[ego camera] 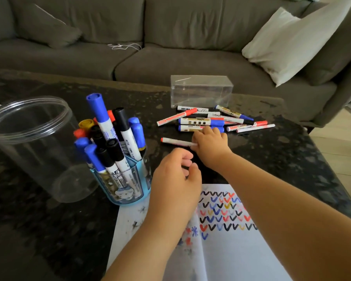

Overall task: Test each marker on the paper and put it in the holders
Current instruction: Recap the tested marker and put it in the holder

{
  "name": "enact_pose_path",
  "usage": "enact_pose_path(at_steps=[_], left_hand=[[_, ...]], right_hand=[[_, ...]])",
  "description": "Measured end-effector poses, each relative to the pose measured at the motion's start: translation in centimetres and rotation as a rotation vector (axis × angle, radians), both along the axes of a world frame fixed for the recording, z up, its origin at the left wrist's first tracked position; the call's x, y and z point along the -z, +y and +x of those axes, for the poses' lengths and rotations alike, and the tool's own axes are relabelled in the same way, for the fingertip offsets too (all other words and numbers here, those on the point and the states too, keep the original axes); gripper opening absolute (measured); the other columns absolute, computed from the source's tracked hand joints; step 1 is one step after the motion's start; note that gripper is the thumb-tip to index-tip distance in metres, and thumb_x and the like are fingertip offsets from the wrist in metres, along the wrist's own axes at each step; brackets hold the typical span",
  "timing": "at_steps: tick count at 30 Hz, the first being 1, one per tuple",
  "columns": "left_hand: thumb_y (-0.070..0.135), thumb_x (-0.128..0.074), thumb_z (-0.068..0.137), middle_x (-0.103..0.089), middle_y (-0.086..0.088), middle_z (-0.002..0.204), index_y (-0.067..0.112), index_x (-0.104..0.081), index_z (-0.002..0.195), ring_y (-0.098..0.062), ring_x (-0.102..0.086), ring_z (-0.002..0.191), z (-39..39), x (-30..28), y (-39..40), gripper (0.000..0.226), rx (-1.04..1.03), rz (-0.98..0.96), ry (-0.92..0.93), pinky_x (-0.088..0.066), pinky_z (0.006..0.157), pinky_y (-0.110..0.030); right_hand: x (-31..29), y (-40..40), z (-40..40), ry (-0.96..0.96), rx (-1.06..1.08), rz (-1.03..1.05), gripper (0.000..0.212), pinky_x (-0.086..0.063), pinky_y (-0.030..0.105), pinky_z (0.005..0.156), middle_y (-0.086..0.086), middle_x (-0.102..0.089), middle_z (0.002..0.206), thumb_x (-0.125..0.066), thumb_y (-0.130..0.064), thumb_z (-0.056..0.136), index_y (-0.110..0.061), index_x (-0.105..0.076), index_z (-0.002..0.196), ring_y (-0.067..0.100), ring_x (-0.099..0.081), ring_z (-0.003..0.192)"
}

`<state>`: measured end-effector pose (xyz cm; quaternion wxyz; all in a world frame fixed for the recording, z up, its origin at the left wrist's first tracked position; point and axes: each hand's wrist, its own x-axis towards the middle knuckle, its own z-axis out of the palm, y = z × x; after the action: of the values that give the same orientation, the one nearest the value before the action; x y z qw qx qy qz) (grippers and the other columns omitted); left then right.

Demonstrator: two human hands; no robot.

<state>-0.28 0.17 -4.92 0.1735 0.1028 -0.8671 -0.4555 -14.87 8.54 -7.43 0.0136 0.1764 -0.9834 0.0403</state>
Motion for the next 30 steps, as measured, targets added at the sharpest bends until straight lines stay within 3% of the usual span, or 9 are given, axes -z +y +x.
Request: enact_pose_path(at_steps=[4,7,10,15,18,20,24,28,30], left_hand=[[0.019,-0.053,0.089,-0.058,0.017,0.086,0.034,-0.056,0.092,0.008,-0.052,0.081,1.3,-0.8,-0.2,0.015,0.037,0.032,0.038,-0.041,0.065,-0.002],[0.017,-0.055,0.089,-0.058,0.018,0.082,0.031,-0.059,0.090,0.009,-0.054,0.079,2.6,-1.9,-0.2,0.014,0.030,0.102,0.082,-0.037,0.063,0.002],[0.017,-0.056,0.088,-0.060,0.018,0.083,0.031,-0.060,0.088,0.006,-0.056,0.080,4.4,-2.7,0.3,0.015,0.074,0.105,0.103,-0.037,0.065,0.001],[0.024,-0.057,0.088,-0.064,0.014,0.083,0.031,-0.063,0.083,0.002,-0.059,0.080,6.2,-2.9,1.4,0.010,0.228,0.160,-0.020,-0.043,0.067,-0.006],[0.042,-0.053,0.089,-0.068,0.014,0.094,0.036,-0.067,0.092,-0.006,-0.063,0.094,6.7,-2.1,2.0,0.015,0.331,0.340,-0.183,-0.051,0.088,-0.033],[0.053,-0.051,0.085,-0.071,0.011,0.096,0.037,-0.069,0.096,-0.012,-0.065,0.094,6.9,-2.1,2.4,0.026,0.377,0.516,-0.264,-0.048,0.092,-0.043],[0.030,-0.044,0.093,-0.070,0.004,0.068,0.016,-0.073,0.092,-0.008,-0.061,0.056,7.5,-2.9,2.4,0.032,0.507,0.898,-0.320,-0.048,0.064,-0.027],[0.029,-0.049,0.081,-0.072,-0.011,0.100,0.009,-0.072,0.084,-0.017,-0.070,0.092,7.7,-3.4,2.2,0.031,0.616,1.117,-0.356,-0.052,0.078,-0.028],[0.026,-0.052,0.078,-0.069,-0.016,0.101,0.003,-0.065,0.083,-0.017,-0.071,0.087,7.6,-3.4,2.5,0.027,0.557,1.167,-0.341,-0.054,0.067,-0.024]], right_hand=[[-3.7,3.3,5.7,-0.107,0.101,-0.339,0.016,-0.052,0.033,0.076,0.000,-0.062,0.094,-0.052,-0.032,0.095,-0.022,-0.046,0.107,0.016,-0.060,0.081],[-6.0,6.5,11.2,-0.096,0.226,-0.667,0.012,-0.049,0.019,0.064,-0.008,-0.063,0.082,-0.066,-0.028,0.086,-0.026,-0.058,0.095,0.007,-0.060,0.072],[-7.0,8.5,16.3,-0.060,0.305,-0.913,0.008,-0.042,0.015,0.054,-0.006,-0.061,0.066,-0.073,-0.026,0.080,-0.025,-0.066,0.082,0.004,-0.053,0.056],[-5.8,8.3,21.4,-0.326,0.222,-1.174,0.013,-0.056,0.025,0.076,-0.005,-0.069,0.078,-0.050,-0.029,0.093,-0.029,-0.062,0.091,0.007,-0.066,0.076],[-5.6,7.0,22.9,-0.521,0.211,-1.368,0.024,-0.054,0.025,0.060,0.002,-0.057,0.062,-0.040,-0.028,0.097,-0.018,-0.061,0.099,0.014,-0.057,0.056],[-5.2,6.3,23.2,-0.608,0.237,-1.455,0.031,-0.041,0.021,0.045,0.003,-0.047,0.060,-0.040,-0.028,0.098,-0.006,-0.062,0.098,0.010,-0.044,0.048],[-5.8,5.6,23.3,-0.985,0.251,-1.802,0.036,-0.023,0.015,0.033,0.002,-0.040,0.054,-0.048,-0.036,0.085,-0.003,-0.061,0.078,0.006,-0.031,0.039],[-6.3,6.0,23.4,-1.279,0.233,-2.028,0.040,-0.020,0.011,0.025,-0.001,-0.034,0.049,-0.059,-0.043,0.081,-0.007,-0.063,0.066,0.002,-0.026,0.032],[-6.4,6.0,23.5,-1.214,0.229,-1.975,0.040,-0.020,0.011,0.027,-0.003,-0.032,0.049,-0.055,-0.045,0.085,-0.008,-0.058,0.070,0.001,-0.024,0.033]])
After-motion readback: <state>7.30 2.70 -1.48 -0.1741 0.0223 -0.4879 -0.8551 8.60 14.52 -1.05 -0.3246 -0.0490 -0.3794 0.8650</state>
